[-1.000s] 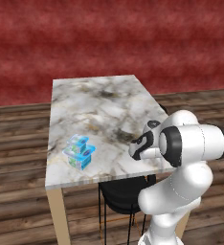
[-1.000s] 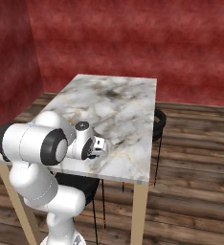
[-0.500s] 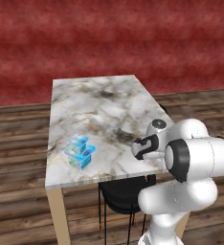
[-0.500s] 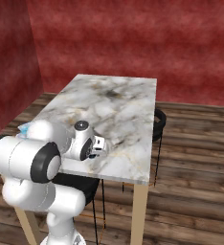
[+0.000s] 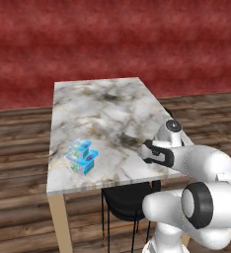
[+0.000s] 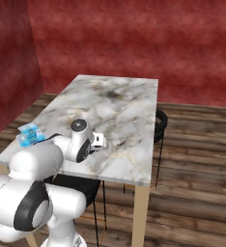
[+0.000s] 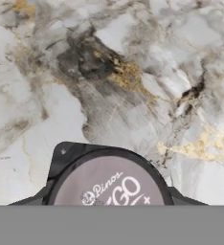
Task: Stack the yogurt containers by placing the smaller containers on top of the larger containers.
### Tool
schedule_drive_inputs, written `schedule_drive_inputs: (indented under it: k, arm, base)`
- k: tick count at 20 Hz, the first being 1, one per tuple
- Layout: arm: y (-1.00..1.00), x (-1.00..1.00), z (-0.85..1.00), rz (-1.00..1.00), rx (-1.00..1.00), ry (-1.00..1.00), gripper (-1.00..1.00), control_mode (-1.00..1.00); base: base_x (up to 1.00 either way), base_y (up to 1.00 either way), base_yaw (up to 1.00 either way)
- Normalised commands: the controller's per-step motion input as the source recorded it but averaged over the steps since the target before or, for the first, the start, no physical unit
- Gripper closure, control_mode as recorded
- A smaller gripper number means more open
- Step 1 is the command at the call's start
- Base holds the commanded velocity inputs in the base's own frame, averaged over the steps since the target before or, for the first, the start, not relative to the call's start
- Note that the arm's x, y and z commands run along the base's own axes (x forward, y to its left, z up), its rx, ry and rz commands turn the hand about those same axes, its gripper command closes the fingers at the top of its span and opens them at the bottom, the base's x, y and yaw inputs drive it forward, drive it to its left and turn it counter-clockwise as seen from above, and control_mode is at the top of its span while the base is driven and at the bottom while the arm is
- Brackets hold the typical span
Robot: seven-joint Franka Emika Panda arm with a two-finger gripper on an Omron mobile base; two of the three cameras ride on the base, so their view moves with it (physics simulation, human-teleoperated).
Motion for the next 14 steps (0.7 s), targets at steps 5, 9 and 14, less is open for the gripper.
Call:
schedule_drive_inputs:
  k: [5,9,14]
  arm:
    - [0.00,-0.15,0.47,0.04,0.02,-0.02,1.00,-1.00]
    - [0.00,-0.09,0.45,0.03,0.01,0.00,1.00,-1.00]
    - [0.00,-0.04,0.40,0.01,0.00,0.00,1.00,-1.00]
  base:
    - [0.00,0.00,0.00]
    - [0.00,0.00,0.00]
    - [0.00,0.00,0.00]
